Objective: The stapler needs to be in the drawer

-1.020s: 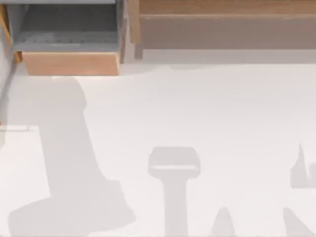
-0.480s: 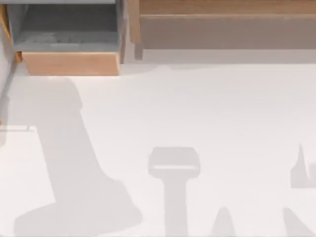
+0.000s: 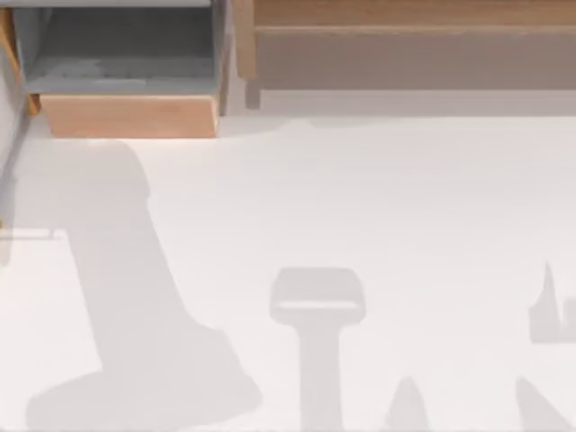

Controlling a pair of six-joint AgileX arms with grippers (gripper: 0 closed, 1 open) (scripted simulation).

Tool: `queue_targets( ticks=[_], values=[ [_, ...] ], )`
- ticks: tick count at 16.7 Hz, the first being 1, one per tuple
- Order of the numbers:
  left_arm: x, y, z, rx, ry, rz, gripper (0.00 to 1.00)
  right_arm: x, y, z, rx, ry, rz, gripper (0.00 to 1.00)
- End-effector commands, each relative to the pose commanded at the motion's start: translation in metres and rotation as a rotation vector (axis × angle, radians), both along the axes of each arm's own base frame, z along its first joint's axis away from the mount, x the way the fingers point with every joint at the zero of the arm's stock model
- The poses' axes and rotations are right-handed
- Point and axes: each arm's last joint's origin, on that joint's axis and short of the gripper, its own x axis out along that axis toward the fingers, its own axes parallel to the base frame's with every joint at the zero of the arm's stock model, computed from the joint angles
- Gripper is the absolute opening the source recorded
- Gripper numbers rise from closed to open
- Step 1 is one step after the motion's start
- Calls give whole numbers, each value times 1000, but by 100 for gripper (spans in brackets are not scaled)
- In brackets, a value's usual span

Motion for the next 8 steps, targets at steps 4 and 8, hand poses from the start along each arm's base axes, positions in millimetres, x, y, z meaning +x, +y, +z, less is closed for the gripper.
queue_targets(
  ticks=[4, 8],
  values=[
    [0, 0, 0, 0, 0, 0, 60, 0, 0, 0, 0, 0, 0, 100],
    [0, 0, 0, 0, 0, 0, 90, 0, 0, 0, 0, 0, 0, 100]
  ],
)
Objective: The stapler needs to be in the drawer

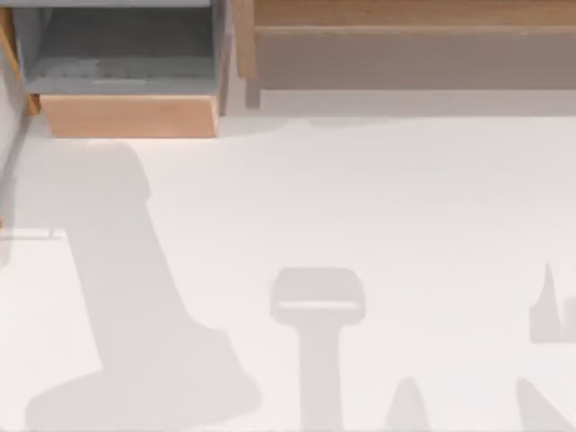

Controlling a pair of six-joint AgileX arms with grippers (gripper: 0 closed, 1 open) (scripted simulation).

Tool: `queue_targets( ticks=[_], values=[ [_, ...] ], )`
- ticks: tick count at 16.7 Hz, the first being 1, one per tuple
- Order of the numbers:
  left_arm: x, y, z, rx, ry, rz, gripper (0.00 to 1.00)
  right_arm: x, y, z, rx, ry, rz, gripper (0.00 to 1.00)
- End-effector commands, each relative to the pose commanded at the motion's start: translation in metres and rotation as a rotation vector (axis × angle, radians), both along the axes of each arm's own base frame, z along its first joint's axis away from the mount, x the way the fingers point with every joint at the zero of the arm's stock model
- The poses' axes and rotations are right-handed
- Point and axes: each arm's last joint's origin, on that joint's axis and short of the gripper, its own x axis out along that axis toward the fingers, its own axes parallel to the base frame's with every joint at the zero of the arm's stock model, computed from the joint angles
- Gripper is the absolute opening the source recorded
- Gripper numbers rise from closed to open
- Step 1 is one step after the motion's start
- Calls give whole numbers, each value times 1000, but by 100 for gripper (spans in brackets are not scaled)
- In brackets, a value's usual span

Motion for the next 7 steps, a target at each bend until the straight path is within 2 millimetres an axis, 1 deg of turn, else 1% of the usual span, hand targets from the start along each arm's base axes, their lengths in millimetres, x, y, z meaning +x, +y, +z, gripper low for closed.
queue_targets(
  ticks=[1, 2, 7],
  values=[
    [0, 0, 0, 0, 0, 0, 98, 0, 0, 0, 0, 0, 0, 100],
    [0, 0, 0, 0, 0, 0, 100, 0, 0, 0, 0, 0, 0, 100],
    [0, 0, 0, 0, 0, 0, 100, 0, 0, 0, 0, 0, 0, 100]
  ],
)
